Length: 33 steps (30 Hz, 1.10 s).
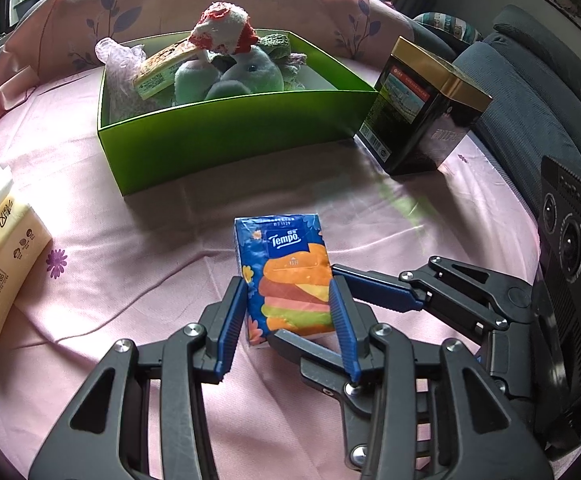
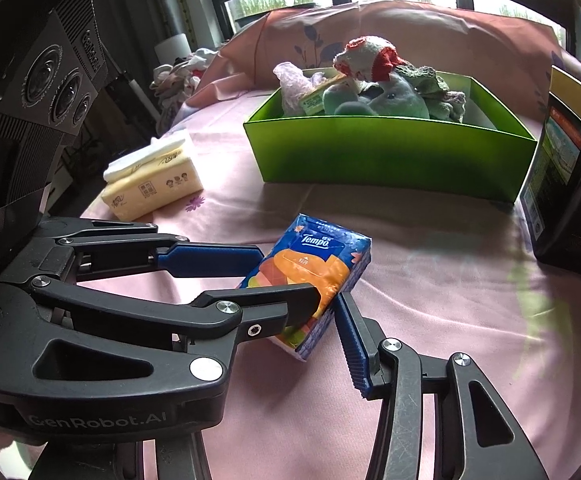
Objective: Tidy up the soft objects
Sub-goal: 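Lift the tissue pack and carry it over the green box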
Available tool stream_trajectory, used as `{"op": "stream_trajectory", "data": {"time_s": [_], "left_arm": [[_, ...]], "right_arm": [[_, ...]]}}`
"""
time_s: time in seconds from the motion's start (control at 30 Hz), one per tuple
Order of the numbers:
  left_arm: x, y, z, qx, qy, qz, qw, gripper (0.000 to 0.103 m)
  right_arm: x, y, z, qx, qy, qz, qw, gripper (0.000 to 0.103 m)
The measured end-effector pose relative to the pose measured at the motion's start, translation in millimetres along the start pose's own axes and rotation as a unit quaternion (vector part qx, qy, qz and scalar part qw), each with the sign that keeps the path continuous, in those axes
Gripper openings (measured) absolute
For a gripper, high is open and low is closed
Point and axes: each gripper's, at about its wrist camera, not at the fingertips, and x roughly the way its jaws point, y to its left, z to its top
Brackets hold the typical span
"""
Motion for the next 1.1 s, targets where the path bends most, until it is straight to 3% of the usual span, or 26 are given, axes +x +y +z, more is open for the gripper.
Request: {"op": "stream_trajectory", "data": {"time_s": [0.6, 1.1], "left_arm": [[-39, -26, 21, 0.026, -0.045, 0.018, 0.9985, 0.041], [-56, -41, 73, 0.047, -0.087, 0.036, 0.9945, 0.04]], "right_arm": [[-40, 3, 23, -0.013, -0.054, -0.004, 0.998, 0.05], [-59, -18, 66, -0.015, -0.106, -0.003, 0.994, 0.05]]}}
